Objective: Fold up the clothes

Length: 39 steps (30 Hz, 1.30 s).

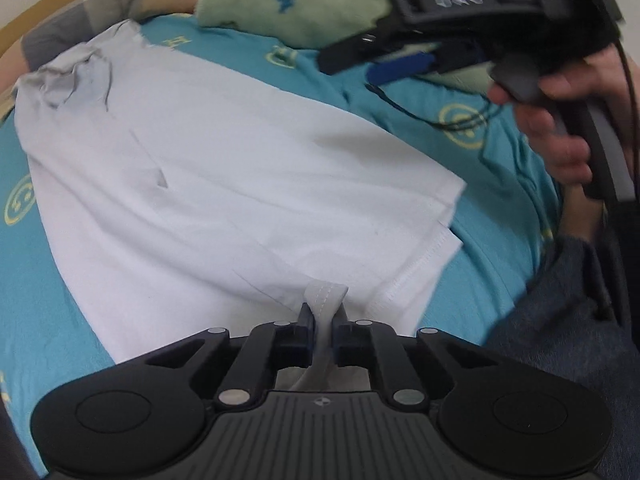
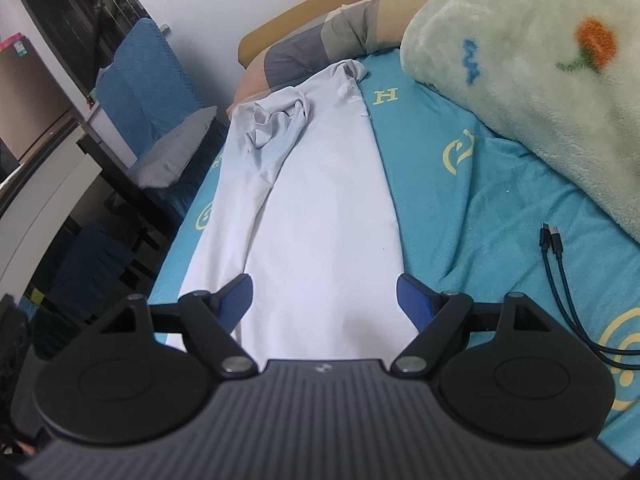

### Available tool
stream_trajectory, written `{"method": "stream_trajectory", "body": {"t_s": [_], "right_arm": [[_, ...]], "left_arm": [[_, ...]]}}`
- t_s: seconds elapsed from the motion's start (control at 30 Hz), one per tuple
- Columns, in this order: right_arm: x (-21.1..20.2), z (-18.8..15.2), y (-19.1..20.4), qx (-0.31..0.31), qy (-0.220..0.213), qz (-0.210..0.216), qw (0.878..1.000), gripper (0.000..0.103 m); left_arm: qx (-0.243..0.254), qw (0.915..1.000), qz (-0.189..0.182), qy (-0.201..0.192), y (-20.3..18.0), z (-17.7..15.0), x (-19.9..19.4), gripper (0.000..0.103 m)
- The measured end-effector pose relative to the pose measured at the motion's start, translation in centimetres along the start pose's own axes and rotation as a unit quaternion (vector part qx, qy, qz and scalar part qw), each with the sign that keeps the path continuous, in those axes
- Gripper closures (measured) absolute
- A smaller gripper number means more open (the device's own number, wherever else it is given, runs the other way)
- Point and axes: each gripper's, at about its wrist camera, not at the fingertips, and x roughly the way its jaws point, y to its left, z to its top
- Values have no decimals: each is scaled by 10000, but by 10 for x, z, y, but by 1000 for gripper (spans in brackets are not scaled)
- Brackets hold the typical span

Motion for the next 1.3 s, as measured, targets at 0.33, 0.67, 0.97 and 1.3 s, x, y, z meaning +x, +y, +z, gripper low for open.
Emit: {"method": "stream_trajectory", "body": {"t_s": [0.33,0.67,0.97,1.3], "right_arm": [[-9,-10,-20,575,242,319,9975,22],[-10,-31,-59,1707,679,399,9822,23],[-1,-45,-50,1699,1130,650,9768,37],[1,-55,-30,1433,1430,619,9773,50]], "left_arm": [[647,9950,228,726,-44,2,-18,71],[-2979,9523,618,245,41,-15,-55,21],[-4729,8779,671,348,97,-50,-31,24],[-4838,8751,18,44,98,-49,-29,46]]}}
